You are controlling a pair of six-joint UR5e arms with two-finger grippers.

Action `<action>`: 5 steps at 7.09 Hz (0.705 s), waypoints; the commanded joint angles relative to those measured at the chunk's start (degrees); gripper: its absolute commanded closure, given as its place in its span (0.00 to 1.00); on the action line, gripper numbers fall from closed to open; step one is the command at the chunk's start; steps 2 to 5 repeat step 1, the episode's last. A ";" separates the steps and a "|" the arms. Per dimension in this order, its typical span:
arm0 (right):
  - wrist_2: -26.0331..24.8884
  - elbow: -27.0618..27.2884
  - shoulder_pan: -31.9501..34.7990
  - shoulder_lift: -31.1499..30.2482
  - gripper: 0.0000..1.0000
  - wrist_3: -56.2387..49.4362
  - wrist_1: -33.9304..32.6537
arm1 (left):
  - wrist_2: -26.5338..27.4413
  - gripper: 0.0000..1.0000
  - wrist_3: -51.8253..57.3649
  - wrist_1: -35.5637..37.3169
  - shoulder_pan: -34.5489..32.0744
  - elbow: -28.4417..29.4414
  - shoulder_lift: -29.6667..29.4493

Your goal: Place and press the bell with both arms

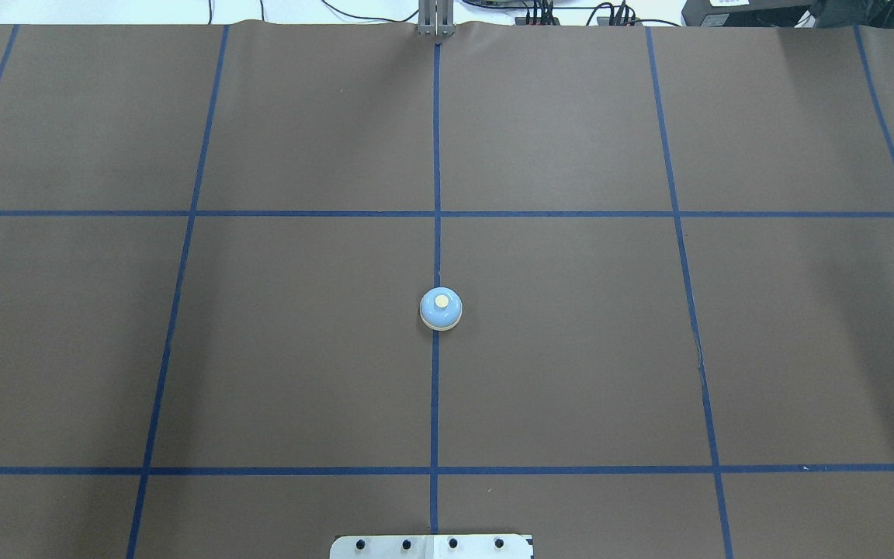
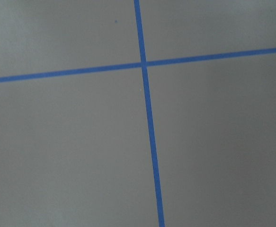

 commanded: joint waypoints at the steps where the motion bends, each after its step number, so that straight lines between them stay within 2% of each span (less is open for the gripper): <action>1: 1.33 -0.19 -0.03 1.60 0.00 0.02 -0.04 | 0.74 0.00 -0.01 -0.89 0.11 -0.02 -0.72; 5: 1.33 -0.19 -0.03 1.60 0.00 0.02 -0.04 | 0.74 0.00 -0.01 -0.89 0.11 -0.02 -0.72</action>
